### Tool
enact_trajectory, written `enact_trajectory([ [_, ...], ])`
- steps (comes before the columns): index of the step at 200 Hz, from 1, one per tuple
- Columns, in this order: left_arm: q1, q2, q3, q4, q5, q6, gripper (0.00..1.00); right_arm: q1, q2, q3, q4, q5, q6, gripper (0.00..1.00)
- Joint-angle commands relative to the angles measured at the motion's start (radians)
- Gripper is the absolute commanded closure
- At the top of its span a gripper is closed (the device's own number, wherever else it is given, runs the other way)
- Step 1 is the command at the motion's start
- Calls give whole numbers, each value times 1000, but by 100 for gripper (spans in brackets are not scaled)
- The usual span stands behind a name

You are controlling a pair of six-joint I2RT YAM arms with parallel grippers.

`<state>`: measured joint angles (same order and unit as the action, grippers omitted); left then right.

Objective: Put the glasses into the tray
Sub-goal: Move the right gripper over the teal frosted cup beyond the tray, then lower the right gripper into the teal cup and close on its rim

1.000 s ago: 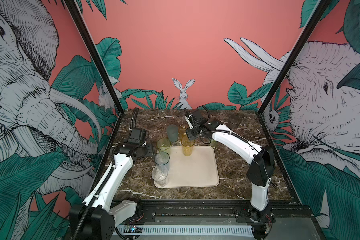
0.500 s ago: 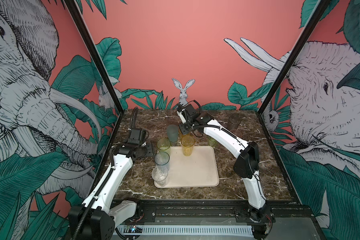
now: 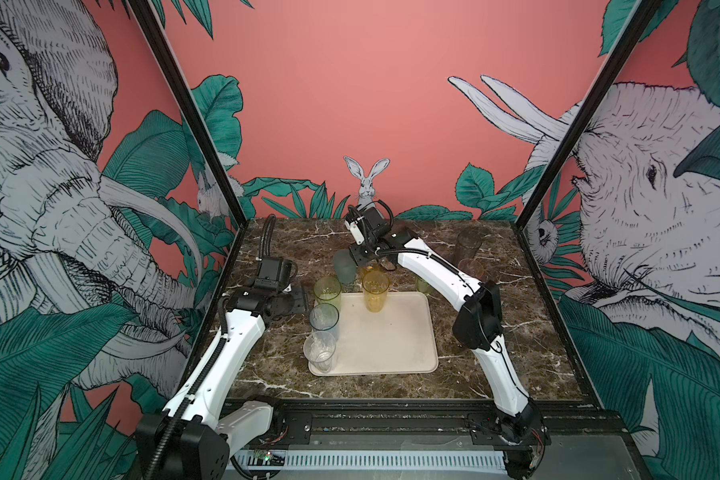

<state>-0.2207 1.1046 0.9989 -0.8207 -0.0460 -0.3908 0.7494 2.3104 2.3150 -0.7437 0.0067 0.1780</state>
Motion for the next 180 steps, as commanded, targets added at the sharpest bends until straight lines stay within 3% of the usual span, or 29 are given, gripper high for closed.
enact_trajectory([
  [1,6,-21,20,-32,-12,3,32,-7,28,38,-3,-5,-8,54],
  [180,7,-41,14,-5,1,3,32,-9,159,122,16,56,18,53],
])
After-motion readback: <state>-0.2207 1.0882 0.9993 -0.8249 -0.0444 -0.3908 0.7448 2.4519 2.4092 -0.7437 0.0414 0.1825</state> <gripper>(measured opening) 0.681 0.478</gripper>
